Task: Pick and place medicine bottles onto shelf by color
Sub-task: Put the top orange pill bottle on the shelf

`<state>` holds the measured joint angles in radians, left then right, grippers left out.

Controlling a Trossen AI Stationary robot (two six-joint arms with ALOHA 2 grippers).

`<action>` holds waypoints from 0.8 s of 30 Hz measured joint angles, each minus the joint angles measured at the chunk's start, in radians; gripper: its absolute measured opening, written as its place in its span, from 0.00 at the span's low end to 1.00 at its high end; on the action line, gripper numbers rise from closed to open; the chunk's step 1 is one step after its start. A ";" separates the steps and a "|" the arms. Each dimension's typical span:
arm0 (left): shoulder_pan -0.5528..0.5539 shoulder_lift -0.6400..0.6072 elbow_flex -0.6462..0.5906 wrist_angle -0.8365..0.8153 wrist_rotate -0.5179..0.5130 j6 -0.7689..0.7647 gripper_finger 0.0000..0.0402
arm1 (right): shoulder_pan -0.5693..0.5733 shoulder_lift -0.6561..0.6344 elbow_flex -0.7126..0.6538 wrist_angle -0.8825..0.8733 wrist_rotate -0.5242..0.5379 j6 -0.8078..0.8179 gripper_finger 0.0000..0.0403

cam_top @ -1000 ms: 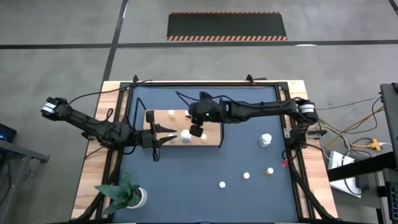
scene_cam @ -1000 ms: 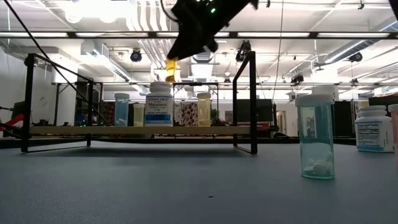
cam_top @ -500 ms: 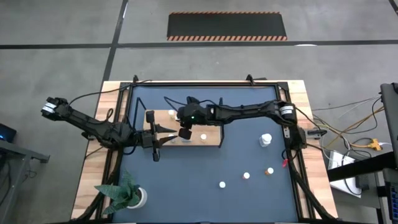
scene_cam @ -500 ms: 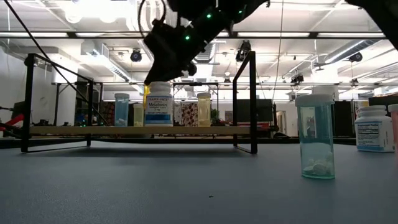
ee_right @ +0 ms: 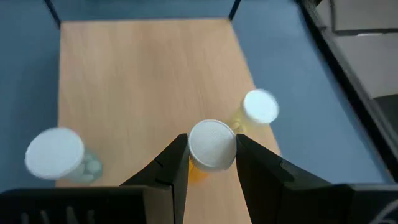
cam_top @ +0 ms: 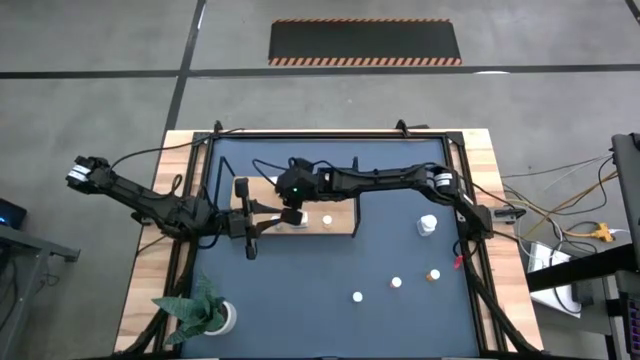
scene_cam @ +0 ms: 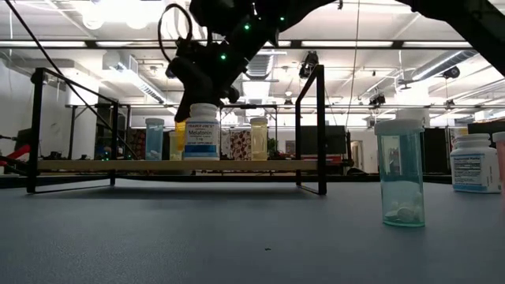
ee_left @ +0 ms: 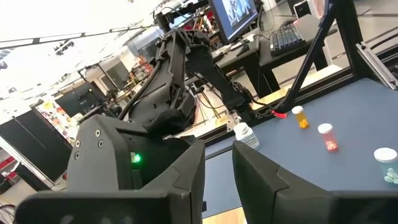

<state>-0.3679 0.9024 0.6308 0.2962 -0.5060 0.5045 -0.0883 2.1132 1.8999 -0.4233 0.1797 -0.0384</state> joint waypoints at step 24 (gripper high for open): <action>0.000 0.000 0.000 0.001 0.000 0.000 0.16 | 0.000 0.028 -0.003 0.020 -0.023 0.038 0.39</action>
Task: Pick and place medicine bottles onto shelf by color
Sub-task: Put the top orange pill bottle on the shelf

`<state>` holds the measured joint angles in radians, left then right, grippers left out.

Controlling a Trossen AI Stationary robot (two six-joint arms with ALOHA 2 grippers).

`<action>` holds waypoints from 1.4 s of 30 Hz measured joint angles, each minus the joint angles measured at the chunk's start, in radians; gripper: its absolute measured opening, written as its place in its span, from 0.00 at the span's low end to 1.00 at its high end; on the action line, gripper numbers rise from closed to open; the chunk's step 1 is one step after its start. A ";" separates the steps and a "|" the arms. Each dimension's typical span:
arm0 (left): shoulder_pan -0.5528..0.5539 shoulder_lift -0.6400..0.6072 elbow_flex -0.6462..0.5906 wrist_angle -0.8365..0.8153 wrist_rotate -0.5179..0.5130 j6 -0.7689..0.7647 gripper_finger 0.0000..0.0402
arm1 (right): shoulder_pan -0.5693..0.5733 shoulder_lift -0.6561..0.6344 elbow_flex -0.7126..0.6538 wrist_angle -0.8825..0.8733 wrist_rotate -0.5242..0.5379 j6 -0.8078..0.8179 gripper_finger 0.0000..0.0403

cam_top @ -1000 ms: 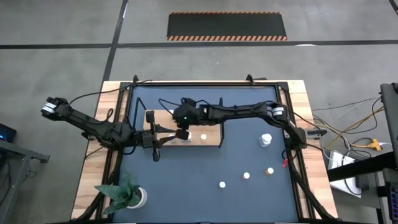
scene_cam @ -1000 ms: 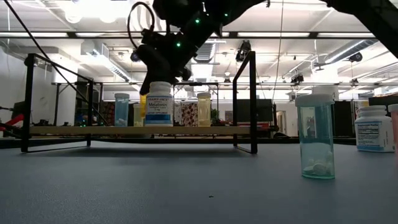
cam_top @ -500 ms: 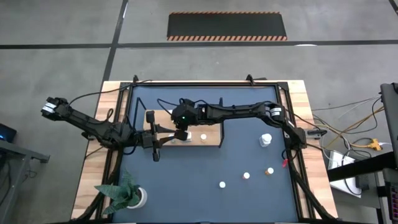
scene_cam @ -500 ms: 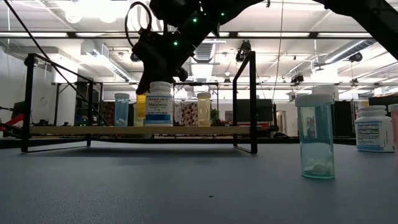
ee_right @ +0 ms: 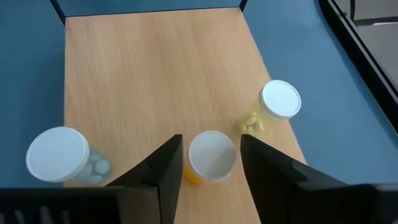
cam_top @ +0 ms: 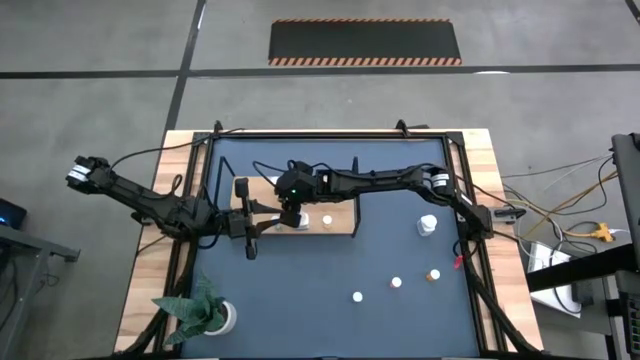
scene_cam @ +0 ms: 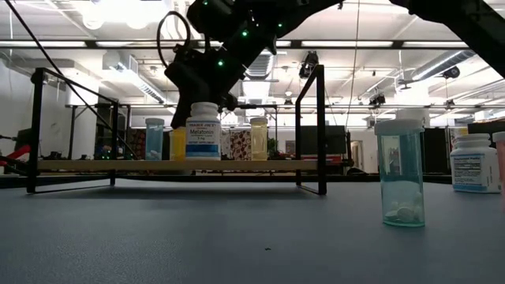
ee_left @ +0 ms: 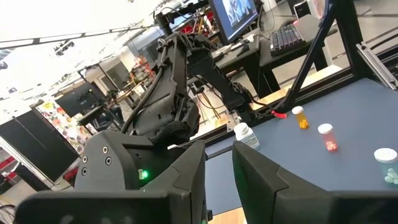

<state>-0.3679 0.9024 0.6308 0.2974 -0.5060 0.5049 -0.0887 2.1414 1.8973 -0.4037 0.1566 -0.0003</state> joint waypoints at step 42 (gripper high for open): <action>0.226 0.160 0.061 -0.327 -0.064 -0.640 0.09 | 0.258 -1.105 -1.020 0.070 0.000 -0.063 0.12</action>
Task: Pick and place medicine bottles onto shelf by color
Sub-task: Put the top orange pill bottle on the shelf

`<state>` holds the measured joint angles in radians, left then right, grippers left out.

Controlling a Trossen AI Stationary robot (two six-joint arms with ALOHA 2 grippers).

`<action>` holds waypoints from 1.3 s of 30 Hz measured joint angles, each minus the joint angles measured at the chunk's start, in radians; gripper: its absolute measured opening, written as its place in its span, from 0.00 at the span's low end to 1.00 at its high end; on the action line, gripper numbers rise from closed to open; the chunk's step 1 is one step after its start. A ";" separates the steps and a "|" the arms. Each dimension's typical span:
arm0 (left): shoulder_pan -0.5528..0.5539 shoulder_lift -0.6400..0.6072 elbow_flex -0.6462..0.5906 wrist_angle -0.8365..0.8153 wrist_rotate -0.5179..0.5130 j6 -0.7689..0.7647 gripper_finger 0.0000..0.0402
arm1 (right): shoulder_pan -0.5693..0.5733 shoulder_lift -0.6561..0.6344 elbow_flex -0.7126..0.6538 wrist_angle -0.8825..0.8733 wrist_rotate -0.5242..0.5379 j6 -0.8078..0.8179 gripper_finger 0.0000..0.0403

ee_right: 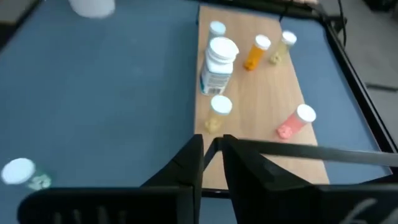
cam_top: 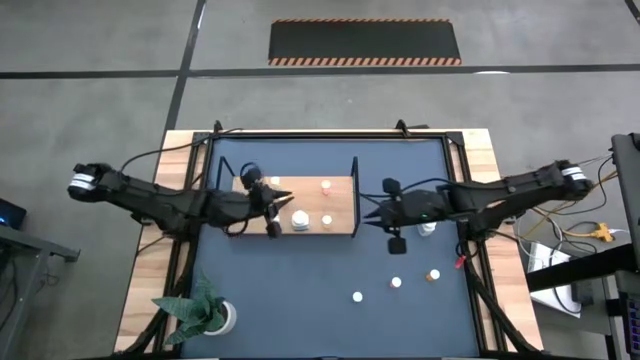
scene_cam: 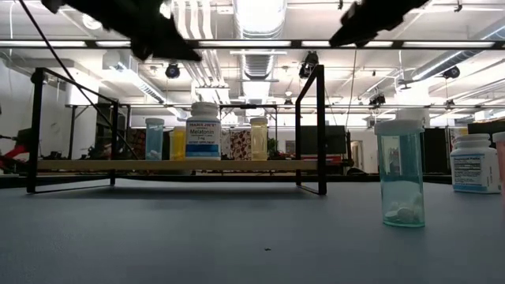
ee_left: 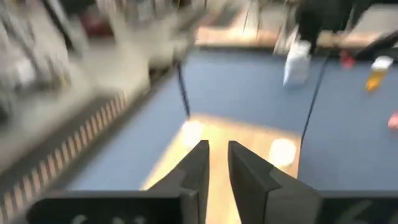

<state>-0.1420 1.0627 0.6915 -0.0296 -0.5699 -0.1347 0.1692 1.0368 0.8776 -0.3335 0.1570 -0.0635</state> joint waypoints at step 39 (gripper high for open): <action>0.228 0.262 0.204 -0.533 0.213 -0.278 0.00 | 0.003 -0.191 -0.308 0.166 0.058 0.056 0.11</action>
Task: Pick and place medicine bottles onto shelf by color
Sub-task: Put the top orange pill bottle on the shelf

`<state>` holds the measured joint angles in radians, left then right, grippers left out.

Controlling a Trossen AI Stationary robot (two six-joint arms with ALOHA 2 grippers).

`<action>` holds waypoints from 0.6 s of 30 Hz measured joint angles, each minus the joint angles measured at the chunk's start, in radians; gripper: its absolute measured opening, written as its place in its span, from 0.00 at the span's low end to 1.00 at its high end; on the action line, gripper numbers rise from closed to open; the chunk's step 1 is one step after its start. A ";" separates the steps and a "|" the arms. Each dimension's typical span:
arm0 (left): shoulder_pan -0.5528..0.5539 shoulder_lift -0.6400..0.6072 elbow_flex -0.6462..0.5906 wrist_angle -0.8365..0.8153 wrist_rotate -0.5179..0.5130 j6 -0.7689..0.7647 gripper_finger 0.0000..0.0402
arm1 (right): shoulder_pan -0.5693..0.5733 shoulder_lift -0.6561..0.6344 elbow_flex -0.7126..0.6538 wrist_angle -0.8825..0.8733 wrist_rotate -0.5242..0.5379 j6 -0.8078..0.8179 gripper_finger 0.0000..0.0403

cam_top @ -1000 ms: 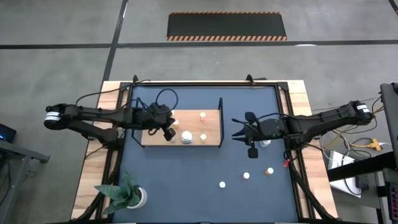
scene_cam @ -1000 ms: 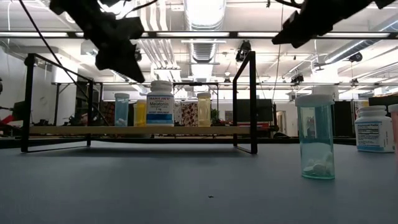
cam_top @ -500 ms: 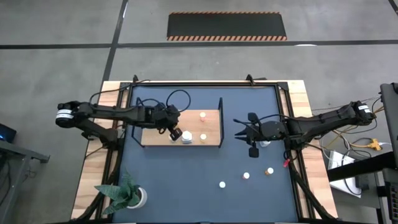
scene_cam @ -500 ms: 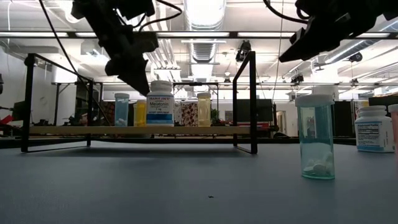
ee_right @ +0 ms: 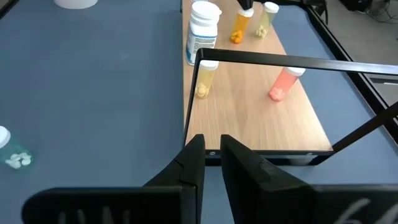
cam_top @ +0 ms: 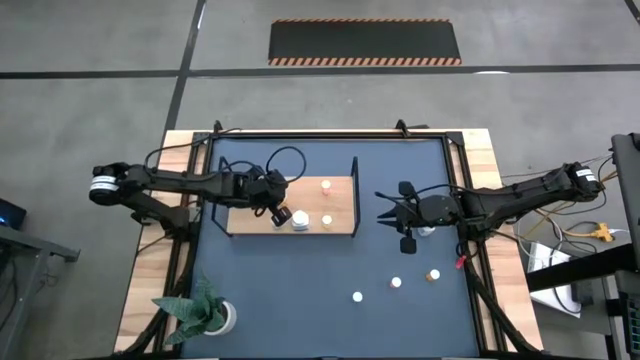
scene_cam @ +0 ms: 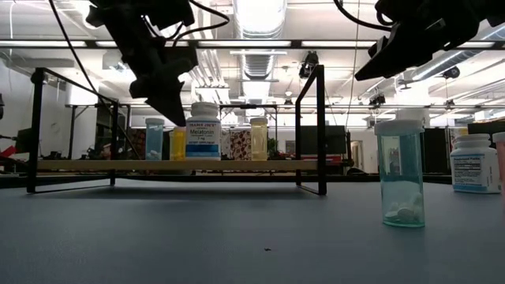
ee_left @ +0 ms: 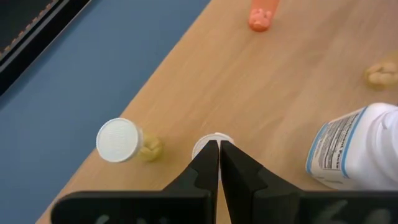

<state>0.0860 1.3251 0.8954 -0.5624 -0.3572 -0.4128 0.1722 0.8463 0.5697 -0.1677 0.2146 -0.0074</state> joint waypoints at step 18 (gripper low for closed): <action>0.000 -0.030 -0.004 -0.050 0.038 -0.021 0.00 | 0.000 0.000 0.000 -0.002 0.000 0.015 0.11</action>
<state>0.0860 1.2955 0.8913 -0.6124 -0.3190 -0.4338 0.1722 0.8467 0.5699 -0.1696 0.2142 0.0074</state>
